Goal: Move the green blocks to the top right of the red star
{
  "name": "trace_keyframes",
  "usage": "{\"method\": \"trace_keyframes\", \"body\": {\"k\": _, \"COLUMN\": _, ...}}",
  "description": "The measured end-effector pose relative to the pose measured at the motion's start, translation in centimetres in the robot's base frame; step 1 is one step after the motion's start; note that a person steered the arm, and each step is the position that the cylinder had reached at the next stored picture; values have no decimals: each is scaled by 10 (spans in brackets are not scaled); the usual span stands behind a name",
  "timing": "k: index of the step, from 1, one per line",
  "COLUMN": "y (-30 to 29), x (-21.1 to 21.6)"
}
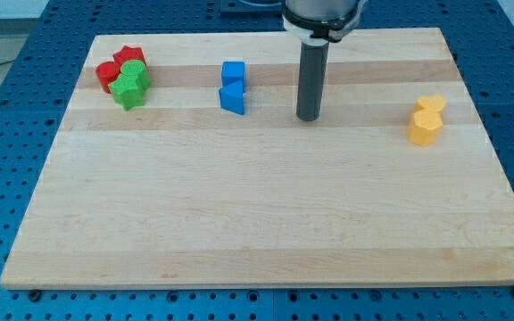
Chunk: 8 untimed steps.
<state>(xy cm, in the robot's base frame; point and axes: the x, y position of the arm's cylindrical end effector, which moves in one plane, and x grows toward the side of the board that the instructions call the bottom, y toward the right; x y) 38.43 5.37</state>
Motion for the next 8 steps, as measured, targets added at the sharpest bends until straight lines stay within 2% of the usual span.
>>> {"method": "trace_keyframes", "body": {"k": 1, "y": -13, "x": 0}}
{"method": "trace_keyframes", "body": {"k": 2, "y": -86, "x": 35}}
{"method": "trace_keyframes", "body": {"k": 3, "y": -191, "x": 60}}
{"method": "trace_keyframes", "body": {"k": 4, "y": -280, "x": 36}}
{"method": "trace_keyframes", "body": {"k": 5, "y": -302, "x": -1}}
{"method": "trace_keyframes", "body": {"k": 8, "y": -276, "x": -45}}
